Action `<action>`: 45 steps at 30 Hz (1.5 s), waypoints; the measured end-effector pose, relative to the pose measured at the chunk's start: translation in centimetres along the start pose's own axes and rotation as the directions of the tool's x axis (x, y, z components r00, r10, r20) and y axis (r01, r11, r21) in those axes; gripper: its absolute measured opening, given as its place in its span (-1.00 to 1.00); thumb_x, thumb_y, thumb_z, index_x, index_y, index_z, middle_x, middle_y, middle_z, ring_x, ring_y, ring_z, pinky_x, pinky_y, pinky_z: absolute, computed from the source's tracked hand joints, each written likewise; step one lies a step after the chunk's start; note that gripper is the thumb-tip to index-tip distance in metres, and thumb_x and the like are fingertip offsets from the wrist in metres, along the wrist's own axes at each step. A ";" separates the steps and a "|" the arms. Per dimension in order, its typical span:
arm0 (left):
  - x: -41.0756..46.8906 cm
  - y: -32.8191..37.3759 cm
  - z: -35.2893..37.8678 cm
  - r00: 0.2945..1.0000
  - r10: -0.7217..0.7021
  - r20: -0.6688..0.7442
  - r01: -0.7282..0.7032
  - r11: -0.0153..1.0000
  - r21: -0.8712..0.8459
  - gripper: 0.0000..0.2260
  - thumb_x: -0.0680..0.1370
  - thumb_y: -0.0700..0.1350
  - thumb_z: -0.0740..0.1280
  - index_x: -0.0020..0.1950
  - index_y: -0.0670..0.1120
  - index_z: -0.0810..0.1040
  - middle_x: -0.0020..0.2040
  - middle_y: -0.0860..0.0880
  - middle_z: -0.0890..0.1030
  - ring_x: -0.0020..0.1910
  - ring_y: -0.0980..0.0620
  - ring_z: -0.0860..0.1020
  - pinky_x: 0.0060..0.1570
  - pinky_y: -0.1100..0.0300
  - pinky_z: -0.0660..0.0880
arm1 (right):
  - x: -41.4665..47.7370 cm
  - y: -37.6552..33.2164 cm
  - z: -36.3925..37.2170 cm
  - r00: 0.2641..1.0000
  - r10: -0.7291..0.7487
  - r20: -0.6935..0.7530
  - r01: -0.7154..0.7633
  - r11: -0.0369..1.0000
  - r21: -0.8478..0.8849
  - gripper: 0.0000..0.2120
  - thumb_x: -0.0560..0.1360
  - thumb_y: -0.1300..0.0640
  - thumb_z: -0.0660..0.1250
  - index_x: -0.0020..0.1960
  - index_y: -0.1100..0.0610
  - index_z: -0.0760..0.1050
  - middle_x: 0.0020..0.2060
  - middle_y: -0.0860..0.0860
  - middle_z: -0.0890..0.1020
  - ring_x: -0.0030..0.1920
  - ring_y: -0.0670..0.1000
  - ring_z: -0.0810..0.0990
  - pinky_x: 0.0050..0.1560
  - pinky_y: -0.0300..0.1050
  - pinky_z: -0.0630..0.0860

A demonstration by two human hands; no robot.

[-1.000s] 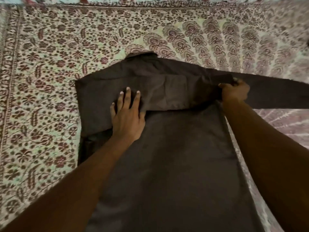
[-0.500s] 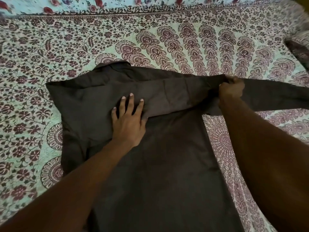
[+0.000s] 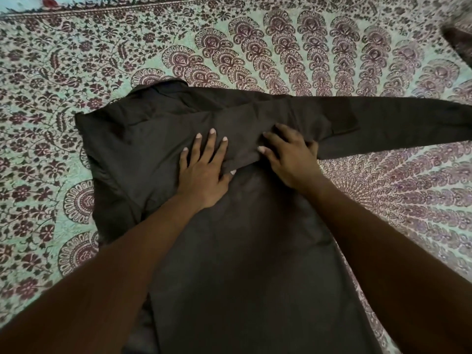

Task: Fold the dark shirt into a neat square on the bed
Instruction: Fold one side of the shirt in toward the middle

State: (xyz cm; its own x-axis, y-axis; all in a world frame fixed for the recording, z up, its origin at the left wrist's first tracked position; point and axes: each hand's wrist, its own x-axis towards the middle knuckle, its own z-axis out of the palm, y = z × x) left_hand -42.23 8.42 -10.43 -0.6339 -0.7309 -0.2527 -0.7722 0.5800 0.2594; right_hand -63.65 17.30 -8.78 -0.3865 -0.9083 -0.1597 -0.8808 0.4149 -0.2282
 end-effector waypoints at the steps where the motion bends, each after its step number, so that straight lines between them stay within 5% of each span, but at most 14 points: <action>1: 0.0 -0.2 -0.3 1.000 0.012 0.027 -0.011 1.000 -0.029 -0.29 0.66 0.25 0.16 0.71 0.15 -0.11 0.71 0.07 -0.23 0.69 -0.08 -0.22 0.63 -0.20 -0.15 | -0.2 -0.4 0.1 1.000 0.001 -0.017 -0.002 1.000 -0.029 -0.34 0.59 -0.42 -0.05 0.55 -0.13 0.33 0.61 0.07 0.25 0.60 0.17 0.21 0.44 0.37 0.21; 5: -2.4 -0.7 -0.7 0.994 0.033 -0.104 -0.040 0.997 -0.062 -0.30 0.63 0.17 0.27 0.70 0.06 0.08 0.73 0.02 -0.10 0.70 -0.06 -0.13 0.65 -0.16 -0.11 | -1.5 -2.2 1.3 0.993 -0.118 -0.006 0.116 0.985 -0.125 -0.36 0.61 -0.42 -0.01 0.61 -0.18 0.20 0.64 0.10 0.18 0.61 0.21 0.19 0.46 0.32 0.22; 9: -9.1 -2.5 0.4 0.944 -0.140 -0.298 0.123 0.990 -0.074 -0.39 0.63 0.15 0.23 0.65 -0.04 0.24 0.72 -0.08 0.03 0.70 -0.12 -0.02 0.64 -0.17 0.02 | -3.2 -4.2 1.7 0.999 -0.038 -0.013 0.036 0.994 -0.105 -0.35 0.64 -0.38 0.00 0.62 -0.07 0.22 0.65 0.16 0.14 0.65 0.25 0.08 0.54 0.35 0.08; 12: -16.0 -4.3 2.1 0.909 -0.261 -0.326 0.243 0.965 -0.097 -0.39 0.66 0.14 0.17 0.67 -0.08 0.22 0.72 -0.11 0.00 0.70 -0.14 -0.03 0.63 -0.18 0.05 | -5.7 -7.6 2.6 0.943 -0.330 -0.046 0.322 0.939 -0.124 -0.38 0.65 -0.33 0.02 0.64 -0.09 0.18 0.67 0.14 0.07 0.66 0.27 0.02 0.53 0.38 0.11; 15: -22.5 -5.5 4.2 0.909 -0.317 -0.271 0.308 0.948 -0.076 -0.36 0.67 0.17 0.15 0.68 -0.10 0.18 0.72 -0.11 0.01 0.70 -0.12 -0.04 0.63 -0.17 0.05 | -7.4 -11.0 4.4 0.782 -0.602 0.164 0.622 0.770 -0.144 -0.39 0.64 -0.37 -0.07 0.64 -0.23 0.11 0.69 0.06 0.00 0.68 0.16 -0.02 0.57 0.35 0.06; 21: -32.0 -5.2 6.7 0.988 -0.124 -0.095 0.111 0.985 -0.129 -0.35 0.67 0.22 0.16 0.71 0.05 0.08 0.73 0.01 -0.09 0.70 -0.09 -0.12 0.62 -0.18 0.07 | -9.0 -15.7 5.1 0.931 -0.356 0.083 0.363 0.927 -0.090 -0.28 0.60 -0.43 -0.10 0.58 -0.07 0.32 0.67 0.12 0.11 0.66 0.23 0.03 0.54 0.42 0.04; 24: -34.3 -4.5 7.0 0.996 -0.059 -0.066 0.050 0.990 -0.133 -0.38 0.67 0.21 0.15 0.70 0.08 0.09 0.73 0.04 -0.10 0.70 -0.08 -0.12 0.61 -0.19 0.11 | -11.7 -19.8 6.0 0.787 -0.614 0.056 0.617 0.782 -0.092 -0.29 0.63 -0.39 -0.01 0.54 0.06 0.37 0.65 0.15 0.18 0.66 0.21 0.09 0.52 0.39 0.14; 27: -35.8 -4.1 7.4 0.998 -0.016 -0.065 0.004 0.983 -0.186 -0.38 0.68 0.17 0.16 0.70 0.06 0.09 0.73 0.03 -0.08 0.70 -0.05 -0.12 0.64 -0.13 0.08 | -14.1 -21.3 7.6 0.679 -0.712 0.181 0.734 0.668 -0.127 -0.37 0.63 -0.40 -0.06 0.58 -0.14 0.31 0.66 0.06 0.17 0.66 0.14 0.13 0.48 0.41 0.17; 30: -38.2 -3.4 8.0 0.995 -0.044 -0.090 0.024 0.977 -0.214 -0.41 0.69 0.14 0.14 0.70 0.05 0.10 0.73 0.03 -0.08 0.70 -0.01 -0.12 0.65 -0.07 0.04 | -15.8 -21.3 7.7 0.822 -0.526 0.217 0.563 0.808 -0.172 -0.35 0.56 -0.46 -0.13 0.62 -0.34 0.08 0.69 -0.03 0.04 0.67 0.15 0.06 0.48 0.45 0.12; 33: -41.6 -2.9 9.3 0.994 -0.067 -0.089 0.047 0.976 -0.212 -0.40 0.68 0.12 0.17 0.70 0.03 0.11 0.73 0.01 -0.08 0.70 -0.03 -0.10 0.61 -0.09 0.03 | -18.7 -21.5 7.4 0.910 -0.321 0.262 0.370 0.914 -0.164 -0.27 0.52 -0.49 -0.16 0.65 -0.27 0.03 0.69 0.09 -0.02 0.67 0.24 -0.03 0.52 0.42 0.03; 37: -45.8 -1.6 10.8 0.994 -0.075 -0.076 0.056 0.973 -0.224 -0.38 0.67 0.14 0.16 0.70 0.03 0.09 0.73 0.00 -0.08 0.71 -0.07 -0.10 0.61 -0.14 0.04 | -25.5 -21.3 8.0 0.709 -0.635 0.308 0.691 0.712 -0.123 -0.34 0.58 -0.41 -0.02 0.58 -0.17 0.32 0.65 0.12 0.19 0.62 0.25 0.21 0.48 0.40 0.23; 41: -49.3 -0.3 11.4 0.998 -0.055 -0.040 0.042 0.965 -0.260 -0.38 0.66 0.16 0.16 0.70 0.06 0.09 0.73 0.02 -0.09 0.70 -0.07 -0.13 0.63 -0.15 0.03 | -31.0 -19.4 7.8 0.861 -0.384 0.334 0.438 0.893 -0.104 -0.38 0.58 -0.41 -0.07 0.60 -0.30 0.20 0.68 0.07 0.04 0.67 0.22 0.00 0.54 0.37 0.04; 45: -51.5 0.8 11.5 0.999 -0.035 -0.011 0.031 0.955 -0.294 -0.35 0.64 0.16 0.20 0.70 0.06 0.09 0.73 0.02 -0.04 0.70 -0.07 -0.12 0.64 -0.15 -0.02 | -36.7 -18.7 8.0 0.794 -0.490 0.359 0.540 0.840 -0.048 -0.41 0.60 -0.31 0.01 0.52 -0.11 0.45 0.62 0.14 0.26 0.60 0.24 0.25 0.44 0.41 0.30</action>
State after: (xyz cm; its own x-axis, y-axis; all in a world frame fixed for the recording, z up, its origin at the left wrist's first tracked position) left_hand -10.73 50.65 -7.92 -0.6056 -0.7548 -0.2519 -0.7444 0.4256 0.5145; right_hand -30.79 43.26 -6.31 0.2227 -0.9059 -0.3603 -0.9621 -0.1444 -0.2315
